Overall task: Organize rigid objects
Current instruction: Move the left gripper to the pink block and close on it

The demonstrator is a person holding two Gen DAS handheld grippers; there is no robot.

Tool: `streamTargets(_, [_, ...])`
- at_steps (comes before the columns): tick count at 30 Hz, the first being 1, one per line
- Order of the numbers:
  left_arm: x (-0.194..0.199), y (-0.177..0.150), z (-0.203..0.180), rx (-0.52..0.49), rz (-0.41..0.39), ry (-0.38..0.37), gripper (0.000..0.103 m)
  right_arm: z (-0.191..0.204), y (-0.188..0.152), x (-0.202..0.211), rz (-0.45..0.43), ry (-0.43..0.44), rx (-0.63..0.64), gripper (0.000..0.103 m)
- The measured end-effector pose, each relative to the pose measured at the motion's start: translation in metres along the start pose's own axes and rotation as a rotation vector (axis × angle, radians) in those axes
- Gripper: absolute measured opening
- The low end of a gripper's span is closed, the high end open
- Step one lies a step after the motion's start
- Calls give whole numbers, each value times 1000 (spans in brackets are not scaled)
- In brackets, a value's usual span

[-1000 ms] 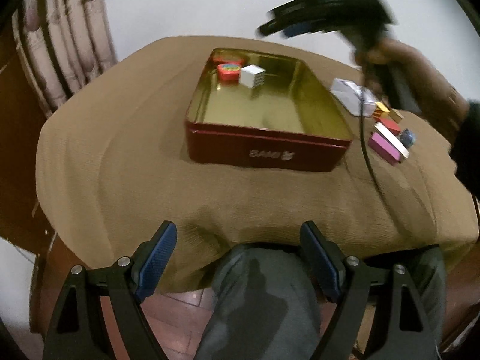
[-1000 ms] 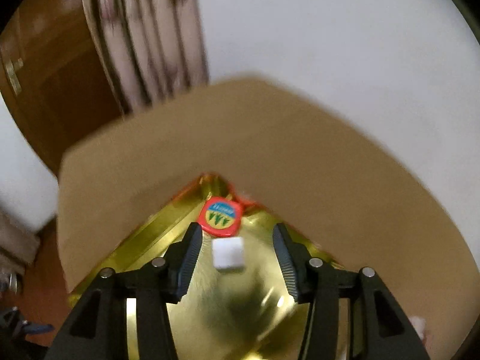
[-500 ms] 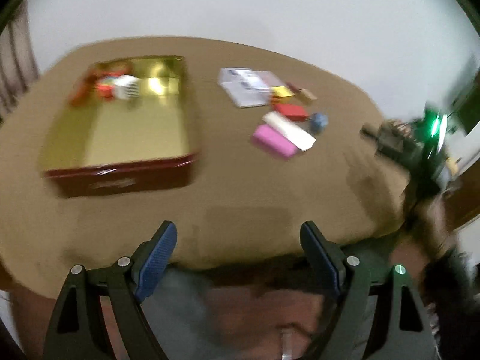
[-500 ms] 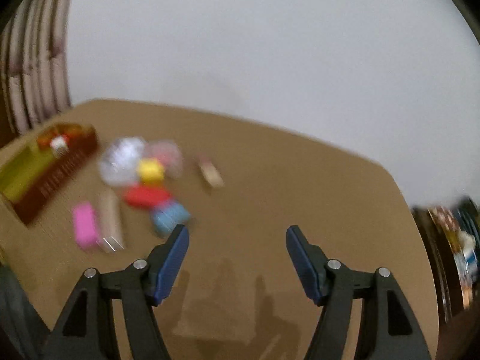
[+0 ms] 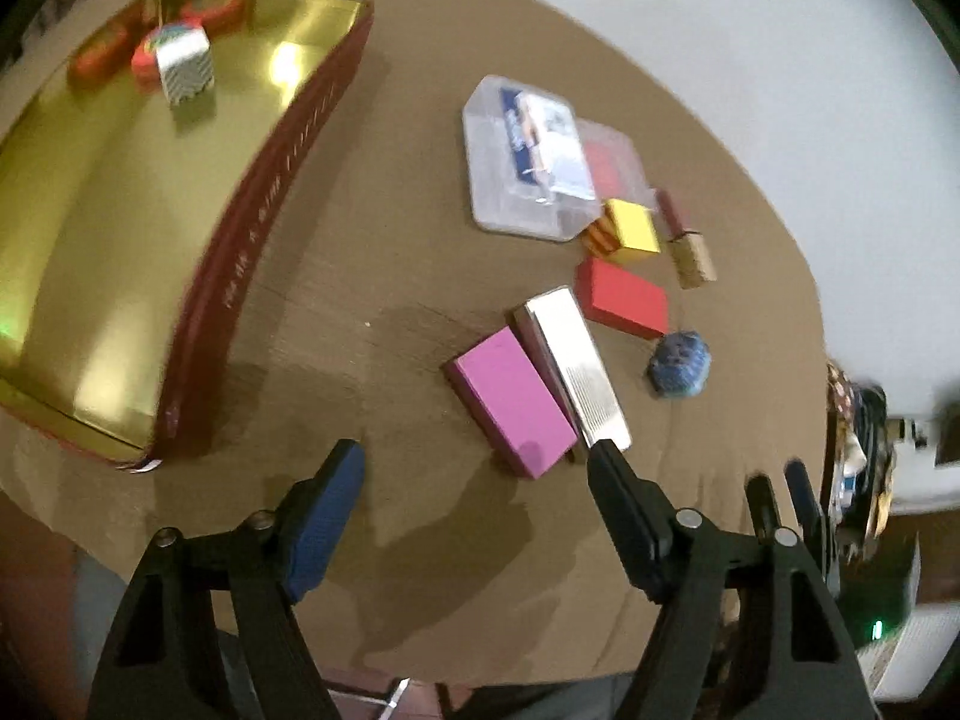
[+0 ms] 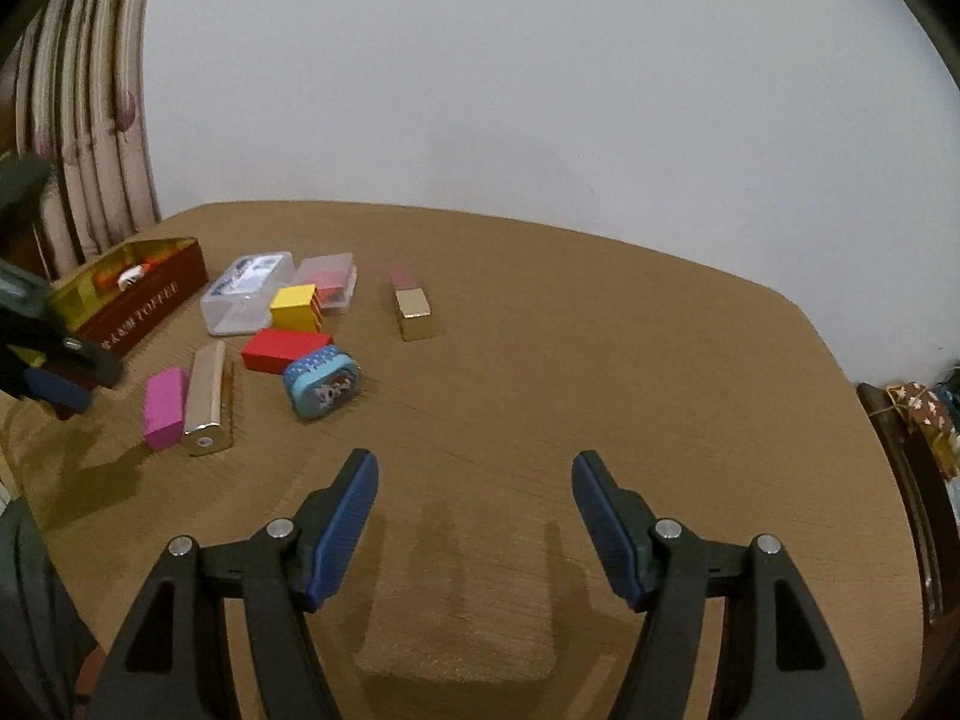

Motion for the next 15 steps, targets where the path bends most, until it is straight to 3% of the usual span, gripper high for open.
streamTargets(10, [-22,8,-1,102,12,97,73,-7,2,8,-31,68,-59,69])
streamTargets(15, [-31,8,-10,65,29,172,91,-9,3,12,-36,87,-69,69])
Point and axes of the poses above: each gripper's, at about its wrist camera, not at the fingertips, and x roughly against the way its jaws point, z to its left, y to its top, the point moved 6 cm from there along -x, roughly the way its jaws point, and after that the axes turned 8 degrees about -z, right-handed, at the moved point
